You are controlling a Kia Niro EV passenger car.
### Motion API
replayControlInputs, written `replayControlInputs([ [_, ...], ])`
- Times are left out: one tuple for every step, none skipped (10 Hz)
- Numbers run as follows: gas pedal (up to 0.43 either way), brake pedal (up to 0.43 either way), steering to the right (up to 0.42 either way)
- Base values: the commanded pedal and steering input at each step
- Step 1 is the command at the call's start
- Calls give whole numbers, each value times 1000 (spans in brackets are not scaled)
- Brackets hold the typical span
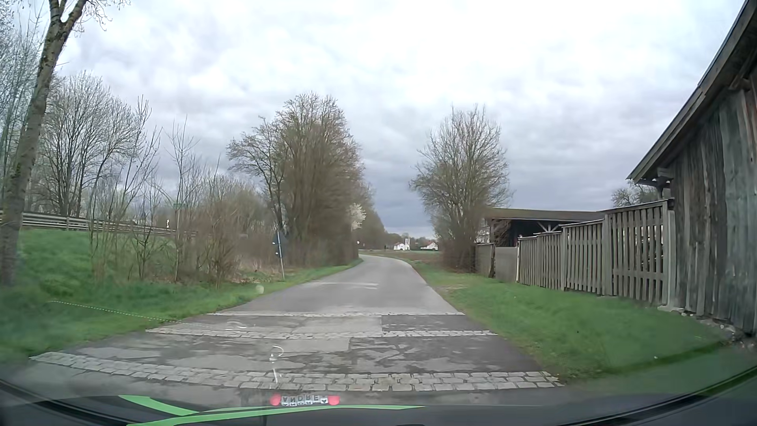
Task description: Follow the waypoints while adhering to traffic rules and regulations
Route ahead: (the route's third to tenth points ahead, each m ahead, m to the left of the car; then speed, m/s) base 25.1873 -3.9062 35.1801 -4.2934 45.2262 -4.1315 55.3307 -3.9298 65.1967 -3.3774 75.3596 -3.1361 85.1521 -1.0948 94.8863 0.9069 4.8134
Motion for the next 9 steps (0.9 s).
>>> replayControlInputs([
  [39,0,12],
  [79,0,13],
  [79,0,14],
  [79,0,14],
  [79,0,13],
  [98,0,13],
  [138,0,13],
  [150,0,14],
  [150,0,14],
])
